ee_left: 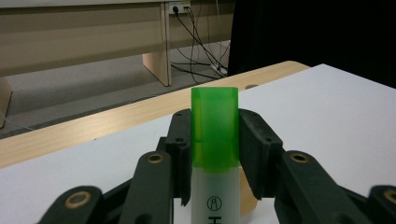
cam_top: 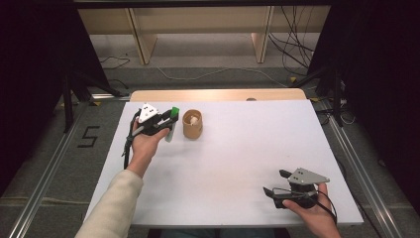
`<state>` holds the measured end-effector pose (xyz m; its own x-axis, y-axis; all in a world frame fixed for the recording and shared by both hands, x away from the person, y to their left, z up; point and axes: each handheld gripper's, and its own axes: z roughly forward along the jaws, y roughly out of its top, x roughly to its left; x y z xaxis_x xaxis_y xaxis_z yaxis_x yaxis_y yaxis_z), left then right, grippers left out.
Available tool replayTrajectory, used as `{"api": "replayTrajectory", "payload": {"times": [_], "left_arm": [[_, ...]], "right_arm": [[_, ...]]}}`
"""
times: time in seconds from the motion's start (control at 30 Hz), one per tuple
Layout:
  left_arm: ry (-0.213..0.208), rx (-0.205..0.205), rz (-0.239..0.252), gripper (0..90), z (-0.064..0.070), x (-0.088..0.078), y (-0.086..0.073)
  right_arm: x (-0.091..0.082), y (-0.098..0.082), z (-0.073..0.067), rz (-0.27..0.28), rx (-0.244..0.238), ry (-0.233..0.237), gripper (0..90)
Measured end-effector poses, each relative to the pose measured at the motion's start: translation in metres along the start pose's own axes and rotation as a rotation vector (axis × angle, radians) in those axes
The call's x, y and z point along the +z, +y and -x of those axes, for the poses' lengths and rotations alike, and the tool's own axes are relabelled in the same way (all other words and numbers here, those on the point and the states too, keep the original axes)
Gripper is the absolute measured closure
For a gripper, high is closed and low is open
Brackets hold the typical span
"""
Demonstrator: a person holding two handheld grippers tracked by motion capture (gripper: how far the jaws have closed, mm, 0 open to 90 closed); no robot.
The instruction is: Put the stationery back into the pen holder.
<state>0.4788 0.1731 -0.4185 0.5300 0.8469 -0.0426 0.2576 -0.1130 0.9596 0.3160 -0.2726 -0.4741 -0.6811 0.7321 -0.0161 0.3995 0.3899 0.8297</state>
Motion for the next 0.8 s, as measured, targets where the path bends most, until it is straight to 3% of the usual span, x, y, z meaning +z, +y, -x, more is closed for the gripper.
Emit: {"api": "replayTrajectory", "payload": {"times": [0.4,0.8], "left_arm": [[-0.014,-0.004,0.033,66.9,0.002,0.017,0.014],[-0.018,0.021,0.056,66.9,0.003,0.028,0.027]], "right_arm": [[0.0,0.0,0.0,0.003,-0.001,0.002,16.5],[0.0,0.0,0.0,0.003,-0.001,0.003,16.4]]}}
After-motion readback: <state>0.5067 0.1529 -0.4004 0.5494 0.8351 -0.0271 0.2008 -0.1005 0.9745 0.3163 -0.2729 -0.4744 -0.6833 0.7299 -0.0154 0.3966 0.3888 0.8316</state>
